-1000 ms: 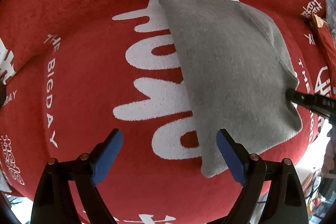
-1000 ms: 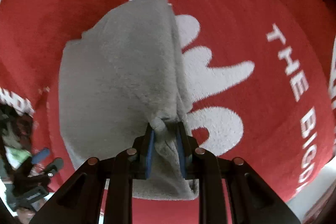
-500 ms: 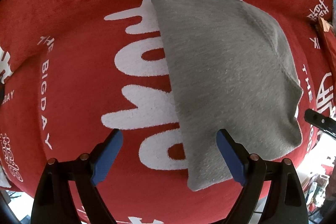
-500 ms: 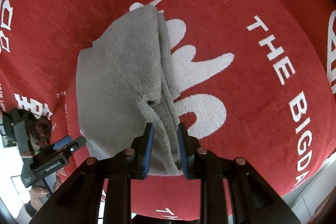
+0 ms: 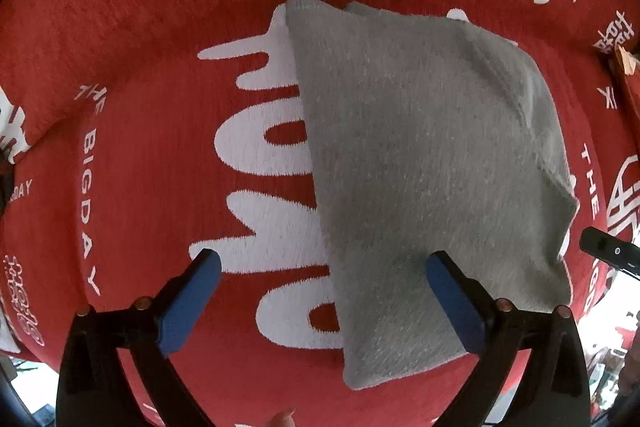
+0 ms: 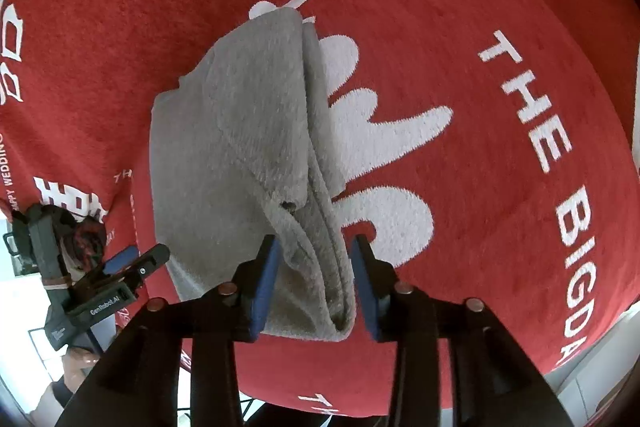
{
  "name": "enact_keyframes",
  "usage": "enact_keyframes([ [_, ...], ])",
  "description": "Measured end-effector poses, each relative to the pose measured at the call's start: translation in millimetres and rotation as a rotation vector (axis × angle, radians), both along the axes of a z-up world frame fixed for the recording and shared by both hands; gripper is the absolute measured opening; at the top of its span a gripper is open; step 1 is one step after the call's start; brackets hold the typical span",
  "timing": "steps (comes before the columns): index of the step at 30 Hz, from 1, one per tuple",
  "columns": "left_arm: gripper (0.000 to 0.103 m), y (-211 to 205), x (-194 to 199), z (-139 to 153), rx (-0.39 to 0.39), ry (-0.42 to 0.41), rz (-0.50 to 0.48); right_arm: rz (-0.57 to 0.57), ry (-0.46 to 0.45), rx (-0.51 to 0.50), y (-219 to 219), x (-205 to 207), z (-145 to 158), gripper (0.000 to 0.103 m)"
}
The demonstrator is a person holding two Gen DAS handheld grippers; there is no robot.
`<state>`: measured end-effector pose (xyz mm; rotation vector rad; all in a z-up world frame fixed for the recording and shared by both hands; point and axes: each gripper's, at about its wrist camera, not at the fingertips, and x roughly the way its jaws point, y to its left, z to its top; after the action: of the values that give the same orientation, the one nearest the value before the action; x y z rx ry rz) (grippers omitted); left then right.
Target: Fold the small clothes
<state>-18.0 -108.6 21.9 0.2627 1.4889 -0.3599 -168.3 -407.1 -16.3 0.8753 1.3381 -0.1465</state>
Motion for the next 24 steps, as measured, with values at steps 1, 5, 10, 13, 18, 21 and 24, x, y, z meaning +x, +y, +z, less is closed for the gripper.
enact_keyframes([
  [1, 0.103, 0.5, 1.8, 0.5, -0.004, 0.001, 0.004, 0.002, -0.003, 0.0, -1.9, 1.5, 0.7, 0.041],
  [5, 0.103, 5.8, 18.0, -0.2, -0.035, 0.022, 0.05, 0.008, -0.03, -0.012, -10.1, 8.4, 6.8, 0.056],
  [10, 0.103, 17.0, 44.0, -8.9, -0.059, 0.043, 0.122, -0.004, -0.066, 0.013, -28.4, 22.6, 9.3, 0.057],
  [13, 0.103, 21.7, 54.0, -20.1, -0.116, 0.117, 0.154, -0.01, -0.079, 0.047, -37.9, 32.0, 3.3, 0.058],
  [18, 0.103, 28.1, 64.2, -27.1, -0.195, 0.152, 0.212, -0.005, -0.079, 0.089, -44.8, 42.7, -12.2, 0.058],
  [21, 0.103, 30.6, 69.6, -31.8, -0.234, 0.174, 0.231, -0.017, -0.086, 0.111, -48.6, 45.8, -19.4, 0.058],
  [24, 0.103, 28.6, 73.1, -38.7, -0.283, 0.212, 0.227, -0.023, -0.102, 0.137, -51.9, 49.5, -24.7, 0.059],
])
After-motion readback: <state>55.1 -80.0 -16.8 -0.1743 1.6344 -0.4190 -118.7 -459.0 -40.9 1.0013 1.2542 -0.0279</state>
